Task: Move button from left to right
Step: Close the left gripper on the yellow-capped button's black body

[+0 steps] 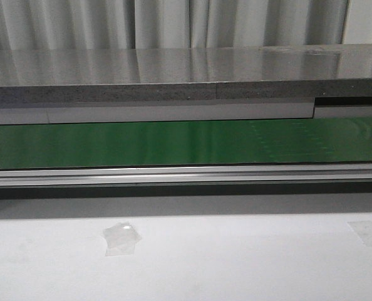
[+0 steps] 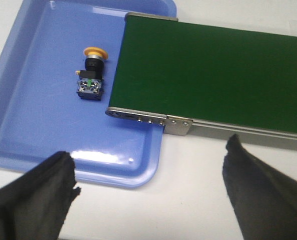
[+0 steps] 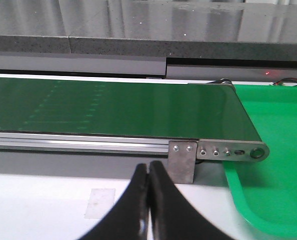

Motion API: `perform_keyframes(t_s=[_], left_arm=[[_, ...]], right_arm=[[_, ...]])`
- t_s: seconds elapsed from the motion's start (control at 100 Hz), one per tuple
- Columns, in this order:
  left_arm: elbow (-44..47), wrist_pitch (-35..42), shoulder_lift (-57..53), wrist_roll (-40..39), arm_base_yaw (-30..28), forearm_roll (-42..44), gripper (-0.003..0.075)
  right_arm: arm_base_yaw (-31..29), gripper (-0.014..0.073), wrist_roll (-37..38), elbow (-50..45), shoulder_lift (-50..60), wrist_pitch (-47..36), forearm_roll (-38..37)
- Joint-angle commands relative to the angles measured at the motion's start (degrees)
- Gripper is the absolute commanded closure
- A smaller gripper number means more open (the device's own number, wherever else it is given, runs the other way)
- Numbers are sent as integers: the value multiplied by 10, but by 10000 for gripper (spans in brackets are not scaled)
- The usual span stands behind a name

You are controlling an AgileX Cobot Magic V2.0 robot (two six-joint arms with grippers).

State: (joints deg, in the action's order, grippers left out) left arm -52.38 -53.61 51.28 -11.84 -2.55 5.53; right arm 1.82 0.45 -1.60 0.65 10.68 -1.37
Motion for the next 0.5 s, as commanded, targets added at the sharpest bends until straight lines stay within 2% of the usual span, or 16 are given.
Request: perform_keyframes(t_s=[0.0, 0.26, 0.49], left_arm=[[-33, 51, 34, -17, -16, 18, 133], [-110, 94, 182, -13, -118, 21, 133], [-193, 80, 321, 58, -162, -2, 133]], right_arm=[[-2, 662, 0, 9, 8, -46, -3], [-2, 662, 0, 9, 8, -46, -3], [-2, 662, 0, 9, 8, -46, -3]])
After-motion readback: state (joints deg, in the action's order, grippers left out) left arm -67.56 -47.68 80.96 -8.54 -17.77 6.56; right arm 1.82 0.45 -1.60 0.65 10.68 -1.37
